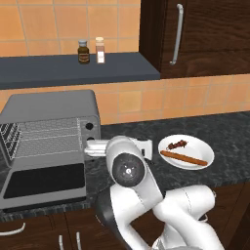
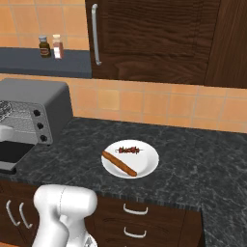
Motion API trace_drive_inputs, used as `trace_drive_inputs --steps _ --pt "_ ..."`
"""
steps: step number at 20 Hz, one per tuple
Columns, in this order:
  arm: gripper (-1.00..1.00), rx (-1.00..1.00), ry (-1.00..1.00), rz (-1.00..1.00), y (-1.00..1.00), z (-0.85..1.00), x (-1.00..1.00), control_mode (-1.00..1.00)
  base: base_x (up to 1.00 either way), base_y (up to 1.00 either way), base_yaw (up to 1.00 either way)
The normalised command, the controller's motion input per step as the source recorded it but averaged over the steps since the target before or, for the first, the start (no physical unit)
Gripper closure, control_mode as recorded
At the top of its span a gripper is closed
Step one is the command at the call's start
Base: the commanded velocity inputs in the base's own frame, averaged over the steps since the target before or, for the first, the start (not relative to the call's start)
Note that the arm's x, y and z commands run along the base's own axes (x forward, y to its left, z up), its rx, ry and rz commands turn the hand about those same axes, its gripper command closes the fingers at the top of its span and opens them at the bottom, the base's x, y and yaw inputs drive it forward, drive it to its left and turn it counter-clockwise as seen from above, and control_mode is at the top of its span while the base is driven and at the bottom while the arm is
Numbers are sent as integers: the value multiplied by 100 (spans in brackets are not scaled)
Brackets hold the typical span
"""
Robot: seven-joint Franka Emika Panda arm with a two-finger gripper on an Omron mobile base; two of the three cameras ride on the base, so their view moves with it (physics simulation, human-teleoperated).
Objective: Pick up the kebab skewer and baguette bread, and place them inside the toaster oven. Close the toaster oven door and start by setting the timer.
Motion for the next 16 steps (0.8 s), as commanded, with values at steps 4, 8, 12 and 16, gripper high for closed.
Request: trace_drive_inputs --steps 4,8,12,16 --pt "-100 0 -14 0 100 0 -1 -100 0 0 0" --pt "-100 -1 0 0 100 -3 2 -100 0 0 0" --pt "-100 0 0 0 42 0 26 -100 0 0 0" --pt "-100 0 0 0 18 0 6 -100 0 0 0"
